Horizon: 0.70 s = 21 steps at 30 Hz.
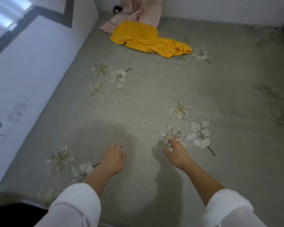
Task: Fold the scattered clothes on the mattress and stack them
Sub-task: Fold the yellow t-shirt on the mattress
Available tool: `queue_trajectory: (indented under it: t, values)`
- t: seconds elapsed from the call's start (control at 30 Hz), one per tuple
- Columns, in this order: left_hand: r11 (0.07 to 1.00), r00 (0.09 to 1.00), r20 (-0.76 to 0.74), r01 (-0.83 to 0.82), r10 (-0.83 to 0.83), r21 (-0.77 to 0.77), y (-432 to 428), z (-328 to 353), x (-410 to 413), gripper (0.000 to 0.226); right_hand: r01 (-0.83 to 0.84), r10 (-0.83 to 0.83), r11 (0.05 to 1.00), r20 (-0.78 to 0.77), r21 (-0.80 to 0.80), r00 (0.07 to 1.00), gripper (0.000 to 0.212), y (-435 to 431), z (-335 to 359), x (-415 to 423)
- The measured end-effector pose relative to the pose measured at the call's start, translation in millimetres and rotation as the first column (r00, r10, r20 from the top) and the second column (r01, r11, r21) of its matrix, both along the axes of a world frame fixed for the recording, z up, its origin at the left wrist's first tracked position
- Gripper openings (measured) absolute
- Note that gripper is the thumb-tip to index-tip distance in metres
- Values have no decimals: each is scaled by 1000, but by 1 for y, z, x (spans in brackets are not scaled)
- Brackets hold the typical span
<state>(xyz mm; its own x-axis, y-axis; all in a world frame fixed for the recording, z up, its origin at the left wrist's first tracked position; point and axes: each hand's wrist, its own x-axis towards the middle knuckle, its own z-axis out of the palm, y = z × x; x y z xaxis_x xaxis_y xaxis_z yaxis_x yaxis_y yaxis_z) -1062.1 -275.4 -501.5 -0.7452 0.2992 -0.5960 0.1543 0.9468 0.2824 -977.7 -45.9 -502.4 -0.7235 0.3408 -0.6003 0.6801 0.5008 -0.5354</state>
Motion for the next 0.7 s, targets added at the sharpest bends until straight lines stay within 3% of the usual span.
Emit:
queue_trajectory:
  t: [0.07,0.2,0.37,0.7]
  values:
    - [999,999,-12,42,-42,-9,0,-27,-41,45,29,-30,999,16,14,999,48,-10,-22,-20]
    - [996,994,-70,86,-86,-3,16,-91,-108,52,-83,83,987,5,138,997,57,-16,-79,-65]
    - [985,954,-278,146,-115,93,47,-160,-193,57,-128,164,937,-85,326,983,69,8,-143,-143]
    - [980,896,-426,178,-126,85,134,-223,-331,66,-109,225,781,-114,615,968,77,66,-224,-272]
